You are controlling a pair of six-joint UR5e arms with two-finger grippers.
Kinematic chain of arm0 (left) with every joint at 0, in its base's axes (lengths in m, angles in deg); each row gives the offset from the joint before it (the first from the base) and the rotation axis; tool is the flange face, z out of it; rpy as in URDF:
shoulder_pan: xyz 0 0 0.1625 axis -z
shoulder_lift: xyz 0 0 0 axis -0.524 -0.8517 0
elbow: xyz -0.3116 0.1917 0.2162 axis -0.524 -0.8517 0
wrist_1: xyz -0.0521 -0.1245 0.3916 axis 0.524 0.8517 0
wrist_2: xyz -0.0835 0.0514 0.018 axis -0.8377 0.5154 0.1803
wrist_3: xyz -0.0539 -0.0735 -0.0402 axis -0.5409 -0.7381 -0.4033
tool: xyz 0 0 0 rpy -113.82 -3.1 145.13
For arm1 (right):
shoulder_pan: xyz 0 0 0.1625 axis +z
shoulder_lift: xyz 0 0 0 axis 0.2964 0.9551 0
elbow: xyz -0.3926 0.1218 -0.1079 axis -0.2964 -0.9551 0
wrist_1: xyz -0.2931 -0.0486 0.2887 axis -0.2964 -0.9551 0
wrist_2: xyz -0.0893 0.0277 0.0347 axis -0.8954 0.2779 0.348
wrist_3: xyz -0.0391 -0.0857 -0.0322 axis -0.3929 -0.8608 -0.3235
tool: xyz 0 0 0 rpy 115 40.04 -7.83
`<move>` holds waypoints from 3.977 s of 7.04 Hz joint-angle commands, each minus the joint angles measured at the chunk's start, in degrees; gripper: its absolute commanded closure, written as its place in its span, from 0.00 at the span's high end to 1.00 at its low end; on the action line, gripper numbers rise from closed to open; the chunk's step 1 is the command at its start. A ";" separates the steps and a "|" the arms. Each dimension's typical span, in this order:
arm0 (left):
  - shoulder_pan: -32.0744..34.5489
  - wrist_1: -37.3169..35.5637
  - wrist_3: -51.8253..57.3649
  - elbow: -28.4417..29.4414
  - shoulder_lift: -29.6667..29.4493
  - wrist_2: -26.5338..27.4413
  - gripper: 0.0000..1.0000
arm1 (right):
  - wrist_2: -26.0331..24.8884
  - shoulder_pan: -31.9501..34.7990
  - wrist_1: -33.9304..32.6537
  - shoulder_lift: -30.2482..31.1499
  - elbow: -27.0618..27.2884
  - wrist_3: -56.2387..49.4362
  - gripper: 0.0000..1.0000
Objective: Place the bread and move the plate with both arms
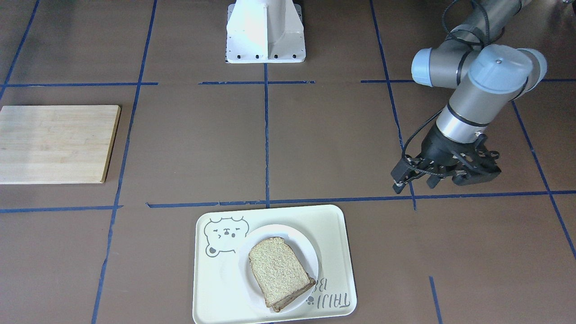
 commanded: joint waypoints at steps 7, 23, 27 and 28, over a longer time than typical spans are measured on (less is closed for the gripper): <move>30.82 -17.56 66.77 2.60 22.96 -15.71 1.00 | 3.71 1.90 0.57 3.19 -2.13 1.93 1.00; 36.03 -22.04 71.90 1.29 27.64 -15.19 1.00 | 3.29 2.43 0.74 2.83 -2.13 2.29 1.00; 36.03 -22.04 71.90 1.20 27.64 -15.19 1.00 | 3.29 2.43 0.74 2.57 -2.13 2.38 1.00; 36.03 -22.04 71.90 1.20 27.55 -15.19 1.00 | 3.29 2.43 0.74 2.57 -2.13 2.38 1.00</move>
